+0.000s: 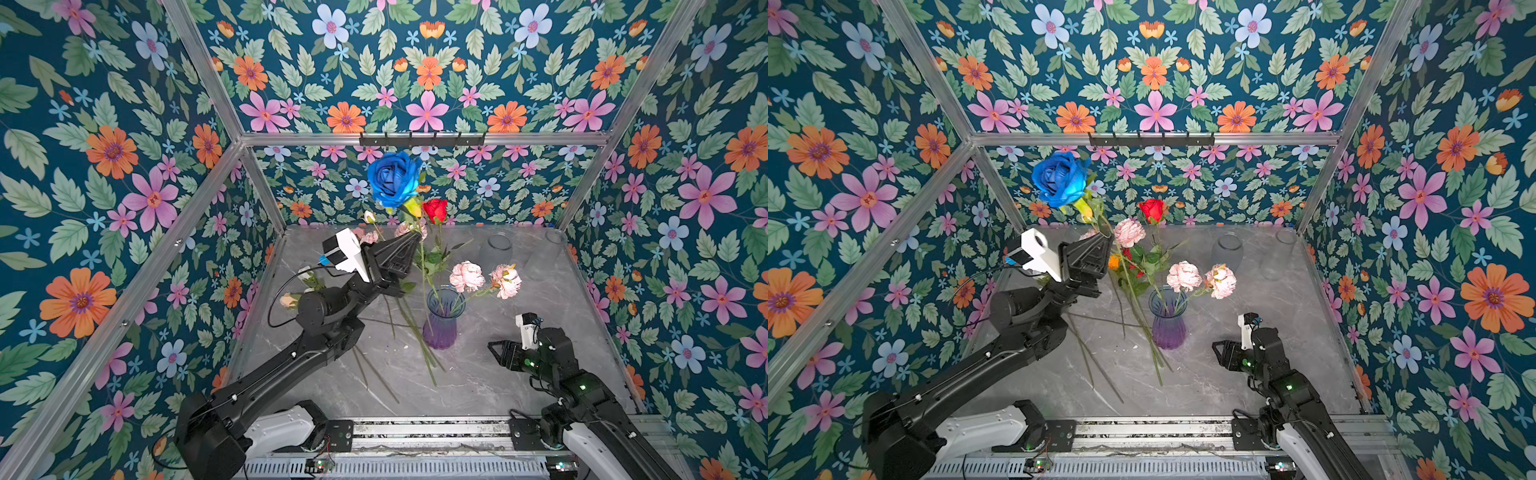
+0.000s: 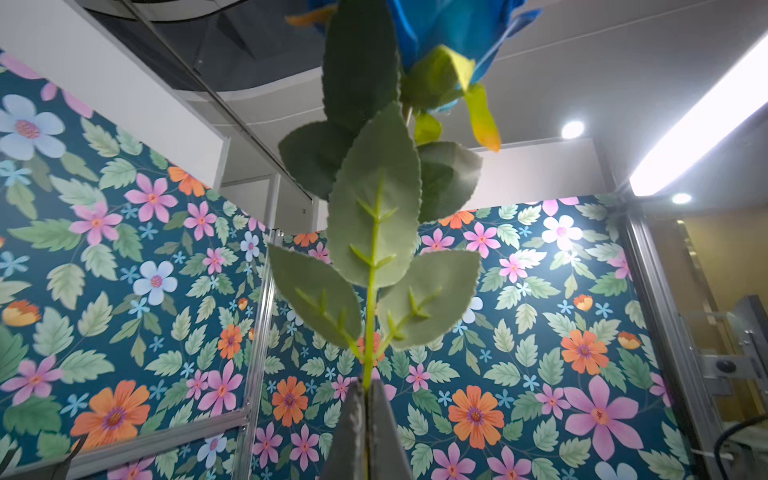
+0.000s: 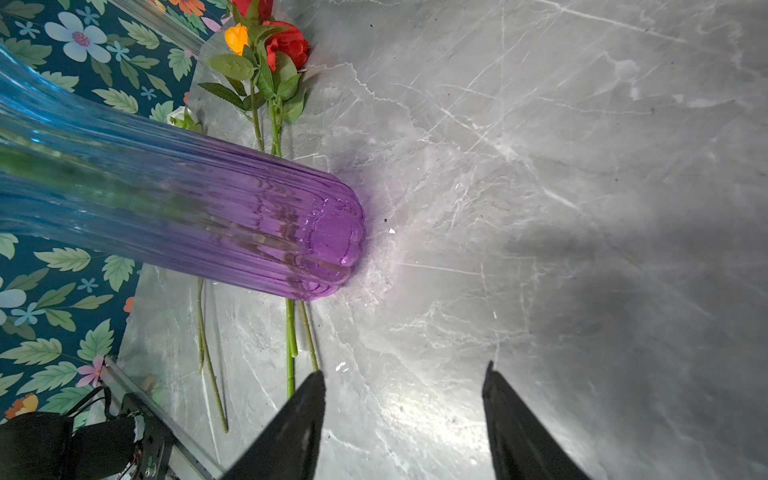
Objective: Arrange the flowers into the vase
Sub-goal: 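Lift the blue rose with the left gripper and carry it over the vase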
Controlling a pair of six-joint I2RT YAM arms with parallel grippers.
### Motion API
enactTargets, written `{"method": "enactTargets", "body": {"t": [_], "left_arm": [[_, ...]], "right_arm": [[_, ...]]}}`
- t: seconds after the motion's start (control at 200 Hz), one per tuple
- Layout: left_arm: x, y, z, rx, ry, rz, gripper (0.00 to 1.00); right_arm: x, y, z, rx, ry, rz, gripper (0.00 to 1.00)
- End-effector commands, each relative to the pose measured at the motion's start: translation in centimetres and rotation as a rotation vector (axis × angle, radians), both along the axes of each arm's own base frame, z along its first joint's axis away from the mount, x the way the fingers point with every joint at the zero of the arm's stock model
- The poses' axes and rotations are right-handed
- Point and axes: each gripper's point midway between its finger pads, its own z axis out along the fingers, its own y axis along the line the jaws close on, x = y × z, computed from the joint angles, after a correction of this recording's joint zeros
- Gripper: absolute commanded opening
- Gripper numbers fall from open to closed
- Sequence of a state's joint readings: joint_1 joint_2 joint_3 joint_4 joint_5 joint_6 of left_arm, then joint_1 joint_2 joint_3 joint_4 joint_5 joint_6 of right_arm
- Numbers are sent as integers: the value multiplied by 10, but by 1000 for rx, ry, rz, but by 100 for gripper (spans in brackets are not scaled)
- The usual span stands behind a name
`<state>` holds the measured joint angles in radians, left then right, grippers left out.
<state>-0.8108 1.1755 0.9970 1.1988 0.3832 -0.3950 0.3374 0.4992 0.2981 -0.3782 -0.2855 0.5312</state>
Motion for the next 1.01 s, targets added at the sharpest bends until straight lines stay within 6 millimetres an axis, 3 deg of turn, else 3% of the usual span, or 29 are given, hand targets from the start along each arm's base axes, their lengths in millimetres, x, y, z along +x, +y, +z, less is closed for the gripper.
{"method": "enactTargets", "body": {"t": [0.0,0.205,0.4,0.785,1.0], "left_arm": [[-13,-15,13,29,-150,22,0],[1,-47,21,96,-195,49,0],[9,-56,23,104,-201,62,0],[10,-57,24,96,-192,66,0],[2,-48,36,72,-193,56,0]], "right_arm": [[1,1,2,8,-6,-1,62],[1,1,2,9,-9,-1,62],[1,1,3,8,-10,-1,62],[1,0,1,4,-7,-3,62],[1,0,1,5,-5,-4,62]]}}
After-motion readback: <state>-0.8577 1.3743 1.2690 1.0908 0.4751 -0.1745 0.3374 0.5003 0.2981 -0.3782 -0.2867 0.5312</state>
